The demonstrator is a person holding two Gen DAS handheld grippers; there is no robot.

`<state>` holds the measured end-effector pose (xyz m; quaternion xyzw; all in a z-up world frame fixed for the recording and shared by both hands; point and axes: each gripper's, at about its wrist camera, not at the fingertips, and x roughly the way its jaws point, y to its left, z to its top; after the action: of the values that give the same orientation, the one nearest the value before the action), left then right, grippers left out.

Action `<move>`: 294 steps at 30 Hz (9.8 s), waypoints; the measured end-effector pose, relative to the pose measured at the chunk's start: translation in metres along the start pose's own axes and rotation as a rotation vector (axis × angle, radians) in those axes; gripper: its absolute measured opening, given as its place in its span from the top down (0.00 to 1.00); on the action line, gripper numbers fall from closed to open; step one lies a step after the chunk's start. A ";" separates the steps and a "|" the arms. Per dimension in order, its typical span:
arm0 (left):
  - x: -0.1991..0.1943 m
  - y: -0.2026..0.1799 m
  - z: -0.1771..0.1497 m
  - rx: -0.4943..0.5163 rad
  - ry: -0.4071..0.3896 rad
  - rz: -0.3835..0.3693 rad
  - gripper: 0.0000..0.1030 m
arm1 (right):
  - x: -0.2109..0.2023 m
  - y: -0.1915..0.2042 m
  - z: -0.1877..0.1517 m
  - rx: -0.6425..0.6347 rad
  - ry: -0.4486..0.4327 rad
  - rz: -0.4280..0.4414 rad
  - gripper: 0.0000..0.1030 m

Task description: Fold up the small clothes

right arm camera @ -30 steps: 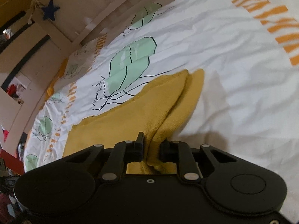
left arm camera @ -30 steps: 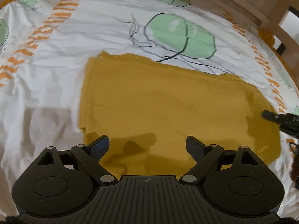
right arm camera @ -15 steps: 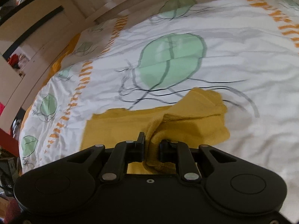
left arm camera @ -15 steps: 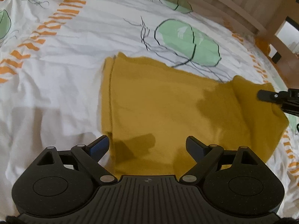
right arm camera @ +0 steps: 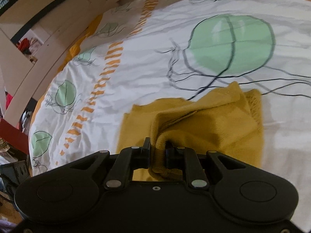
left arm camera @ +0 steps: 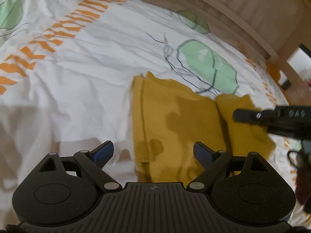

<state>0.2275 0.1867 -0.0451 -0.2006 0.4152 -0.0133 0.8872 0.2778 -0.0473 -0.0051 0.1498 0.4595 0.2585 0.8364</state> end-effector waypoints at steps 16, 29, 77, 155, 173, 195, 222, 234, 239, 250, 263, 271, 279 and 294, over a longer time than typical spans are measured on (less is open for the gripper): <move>-0.013 0.034 0.009 -0.152 -0.044 0.032 0.13 | 0.049 0.040 -0.009 -0.044 0.046 0.069 0.61; -0.010 0.035 0.008 -0.158 -0.038 0.024 0.13 | -0.031 0.028 -0.029 -0.151 -0.142 0.042 0.29; 0.029 -0.031 0.065 0.039 0.109 -0.186 0.93 | -0.037 0.068 -0.103 -0.544 -0.202 -0.027 0.90; -0.014 -0.064 -0.036 0.216 0.066 0.168 0.16 | -0.083 -0.069 -0.114 0.112 -0.004 -0.029 0.01; 0.012 -0.026 -0.041 0.067 0.098 0.072 0.08 | -0.026 -0.071 -0.057 0.171 -0.066 0.054 0.01; 0.029 -0.027 -0.032 -0.036 0.125 0.006 0.01 | 0.036 -0.084 -0.032 0.185 -0.087 0.175 0.00; -0.018 -0.048 -0.047 -0.104 0.220 -0.379 0.85 | -0.032 -0.062 -0.061 0.098 0.016 0.081 0.62; -0.047 -0.058 -0.134 -0.078 0.261 -0.279 0.83 | -0.097 -0.069 -0.130 0.116 0.047 0.000 0.56; -0.044 -0.047 -0.146 -0.059 0.205 -0.180 0.67 | -0.102 -0.086 -0.141 0.164 -0.048 -0.124 0.46; -0.104 -0.084 -0.143 0.220 -0.076 0.004 0.62 | -0.136 -0.057 -0.156 0.019 -0.250 -0.217 0.55; -0.023 -0.093 -0.122 0.214 -0.021 0.099 0.43 | -0.080 -0.050 -0.154 -0.051 -0.179 -0.230 0.84; -0.039 -0.090 -0.123 0.196 -0.009 0.103 0.34 | -0.092 -0.047 -0.160 -0.047 -0.209 -0.210 0.71; -0.067 -0.101 -0.139 0.242 -0.060 0.160 0.01 | -0.123 -0.024 -0.180 -0.106 -0.286 -0.280 0.26; -0.106 -0.117 -0.171 0.251 -0.043 0.178 0.00 | -0.159 0.003 -0.222 -0.082 -0.300 -0.336 0.00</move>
<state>0.0477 0.0401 -0.0223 -0.0508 0.4072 0.0181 0.9117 0.0181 -0.1332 -0.0122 0.0737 0.3376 0.1090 0.9321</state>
